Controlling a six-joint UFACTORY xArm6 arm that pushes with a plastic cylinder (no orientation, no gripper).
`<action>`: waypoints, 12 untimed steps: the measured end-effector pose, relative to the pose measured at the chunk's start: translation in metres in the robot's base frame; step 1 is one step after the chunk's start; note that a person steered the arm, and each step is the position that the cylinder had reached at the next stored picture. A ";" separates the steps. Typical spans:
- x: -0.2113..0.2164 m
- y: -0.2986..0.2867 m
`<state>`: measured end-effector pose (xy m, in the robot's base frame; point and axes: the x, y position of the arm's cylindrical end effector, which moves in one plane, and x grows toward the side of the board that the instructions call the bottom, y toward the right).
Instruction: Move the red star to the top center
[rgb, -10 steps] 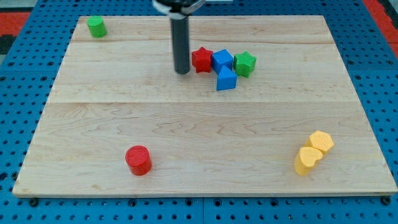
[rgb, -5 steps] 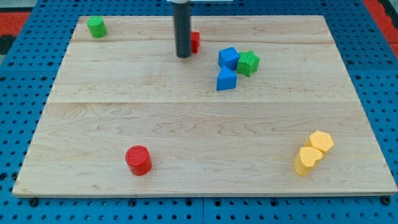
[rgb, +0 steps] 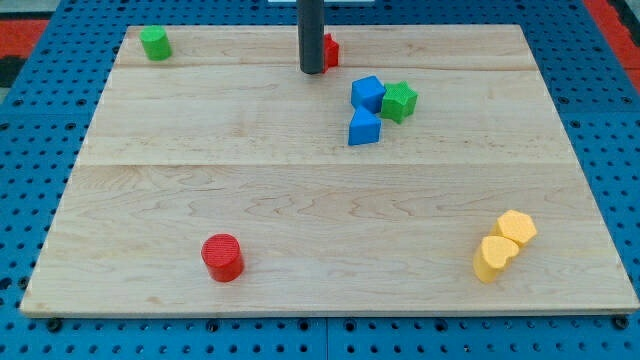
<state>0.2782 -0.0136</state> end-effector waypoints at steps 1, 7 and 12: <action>0.000 0.000; -0.062 0.109; -0.046 0.059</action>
<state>0.2326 0.0455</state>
